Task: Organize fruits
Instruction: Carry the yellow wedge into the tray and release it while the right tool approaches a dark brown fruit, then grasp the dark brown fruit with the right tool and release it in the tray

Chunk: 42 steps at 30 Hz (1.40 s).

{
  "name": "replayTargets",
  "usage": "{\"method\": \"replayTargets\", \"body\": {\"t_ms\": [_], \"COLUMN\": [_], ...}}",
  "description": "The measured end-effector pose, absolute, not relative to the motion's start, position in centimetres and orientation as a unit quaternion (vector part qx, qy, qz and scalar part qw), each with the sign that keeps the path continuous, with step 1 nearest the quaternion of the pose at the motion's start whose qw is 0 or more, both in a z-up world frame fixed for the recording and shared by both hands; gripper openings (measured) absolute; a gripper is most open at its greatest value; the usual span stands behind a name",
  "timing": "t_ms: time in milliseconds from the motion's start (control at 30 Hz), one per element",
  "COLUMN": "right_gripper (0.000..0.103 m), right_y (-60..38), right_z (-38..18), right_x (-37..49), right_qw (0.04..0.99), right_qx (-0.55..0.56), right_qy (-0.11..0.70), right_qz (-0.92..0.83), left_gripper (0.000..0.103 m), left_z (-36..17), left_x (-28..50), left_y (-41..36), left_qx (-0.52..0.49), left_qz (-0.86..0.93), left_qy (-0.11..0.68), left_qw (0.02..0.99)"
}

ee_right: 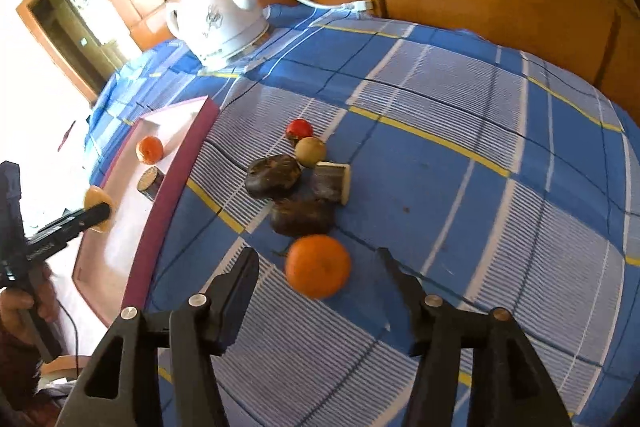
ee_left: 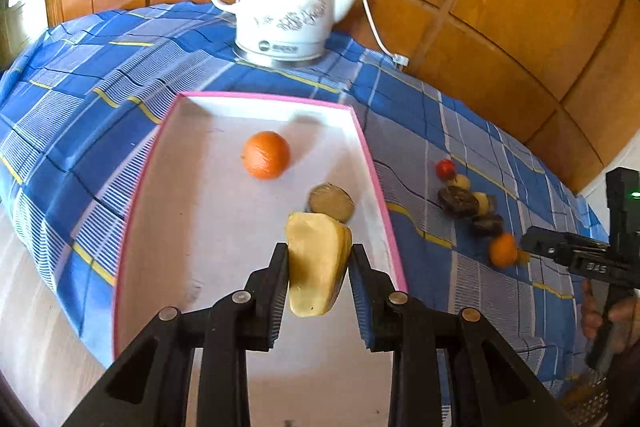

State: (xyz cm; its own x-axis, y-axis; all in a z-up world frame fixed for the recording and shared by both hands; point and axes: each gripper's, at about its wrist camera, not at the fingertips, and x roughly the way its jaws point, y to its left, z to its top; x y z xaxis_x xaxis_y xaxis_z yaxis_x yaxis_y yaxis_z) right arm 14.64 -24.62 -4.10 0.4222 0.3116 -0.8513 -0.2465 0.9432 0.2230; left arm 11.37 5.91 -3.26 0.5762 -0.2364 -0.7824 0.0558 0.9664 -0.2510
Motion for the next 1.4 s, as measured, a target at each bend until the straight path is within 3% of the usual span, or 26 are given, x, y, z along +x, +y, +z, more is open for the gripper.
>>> {"method": "replayTargets", "body": {"t_ms": [233, 333, 467, 500, 600, 667, 1400], "right_gripper": [0.060, 0.049, 0.048, 0.048, 0.048, 0.047, 0.047], "right_y": [-22.2, -21.6, -21.7, -21.7, -21.3, -21.1, -15.2], "right_z": [-6.6, -7.2, -7.2, -7.2, -7.0, -6.9, -2.3], "right_x": [17.9, 18.2, 18.2, 18.1, 17.9, 17.8, 11.6], "right_qw": [0.820, 0.822, 0.825, 0.825, 0.829, 0.833, 0.859], "right_qx": [0.009, -0.008, -0.009, -0.012, -0.022, -0.020, -0.019], "right_qy": [0.548, 0.550, 0.546, 0.545, 0.542, 0.536, 0.465], "right_qz": [0.164, 0.148, 0.147, 0.147, 0.141, 0.140, 0.214], "left_gripper": [0.030, 0.031, 0.032, 0.034, 0.054, 0.058, 0.065], "left_z": [-2.7, -2.8, -3.4, -3.6, -4.1, -4.1, -1.9], "left_x": [13.5, 15.1, 16.6, 16.9, 17.0, 16.3, 7.1], "left_y": [8.4, 9.8, 11.3, 11.6, 12.0, 12.1, 7.6], "left_qx": [-0.086, -0.080, -0.075, -0.076, -0.083, -0.095, -0.068], "left_qz": [-0.055, -0.038, -0.018, -0.012, 0.004, 0.014, 0.019], "left_qy": [0.446, 0.448, 0.448, 0.446, 0.446, 0.442, 0.405], "left_qw": [0.889, 0.890, 0.891, 0.892, 0.891, 0.892, 0.912]}}
